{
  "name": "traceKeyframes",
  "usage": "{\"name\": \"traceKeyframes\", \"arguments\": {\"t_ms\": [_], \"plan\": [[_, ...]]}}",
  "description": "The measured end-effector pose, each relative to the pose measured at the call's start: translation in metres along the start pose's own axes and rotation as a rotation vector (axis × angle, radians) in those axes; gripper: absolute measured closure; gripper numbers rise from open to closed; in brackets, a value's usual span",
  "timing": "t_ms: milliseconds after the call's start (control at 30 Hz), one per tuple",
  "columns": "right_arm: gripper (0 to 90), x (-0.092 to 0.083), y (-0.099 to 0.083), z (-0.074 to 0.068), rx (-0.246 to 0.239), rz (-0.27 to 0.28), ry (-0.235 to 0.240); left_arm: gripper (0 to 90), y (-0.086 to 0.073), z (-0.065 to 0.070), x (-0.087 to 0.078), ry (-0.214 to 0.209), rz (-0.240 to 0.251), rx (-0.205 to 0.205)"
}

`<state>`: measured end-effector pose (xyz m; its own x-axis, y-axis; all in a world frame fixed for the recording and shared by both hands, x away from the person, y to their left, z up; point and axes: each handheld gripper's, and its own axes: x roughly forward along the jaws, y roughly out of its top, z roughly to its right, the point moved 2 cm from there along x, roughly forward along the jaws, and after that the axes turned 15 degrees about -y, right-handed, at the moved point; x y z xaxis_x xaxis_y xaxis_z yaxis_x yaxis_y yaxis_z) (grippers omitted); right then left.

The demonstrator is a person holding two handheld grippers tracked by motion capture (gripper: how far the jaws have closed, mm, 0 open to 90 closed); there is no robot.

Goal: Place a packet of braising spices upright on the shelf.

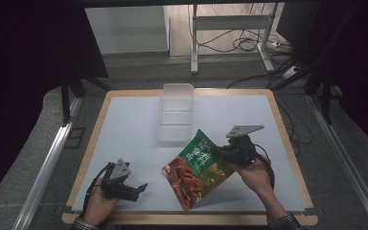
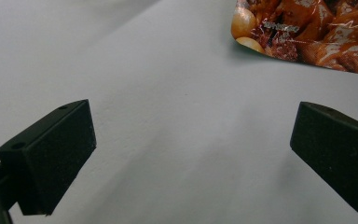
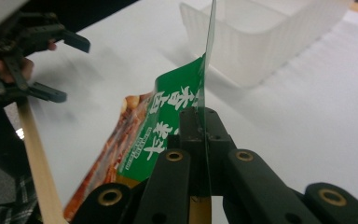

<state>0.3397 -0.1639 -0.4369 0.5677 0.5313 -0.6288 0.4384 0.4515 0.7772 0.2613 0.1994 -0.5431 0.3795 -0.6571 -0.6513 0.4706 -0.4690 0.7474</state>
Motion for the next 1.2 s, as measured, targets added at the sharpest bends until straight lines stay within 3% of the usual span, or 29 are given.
{"name": "traceKeyframes", "arguments": {"t_ms": [300, 767, 967, 1200], "plan": [[89.2, -0.013, 0.032, -0.011, -0.066, 0.01, 0.016, 0.0, 0.001, 0.0, -0.001, -0.01, 0.016, -0.006], [89.3, -0.035, 0.061, -0.015, -0.124, 0.037, 0.004, 0.0, 0.001, 0.001, -0.001, -0.01, 0.013, 0.0], [89.3, -0.042, 0.074, -0.01, -0.147, 0.042, -0.034, 0.0, 0.001, 0.001, -0.001, -0.007, 0.021, -0.006], [89.3, -0.052, 0.087, 0.006, -0.124, 0.059, -0.06, 0.0, 0.001, 0.0, -0.001, -0.009, 0.01, -0.002]]}}
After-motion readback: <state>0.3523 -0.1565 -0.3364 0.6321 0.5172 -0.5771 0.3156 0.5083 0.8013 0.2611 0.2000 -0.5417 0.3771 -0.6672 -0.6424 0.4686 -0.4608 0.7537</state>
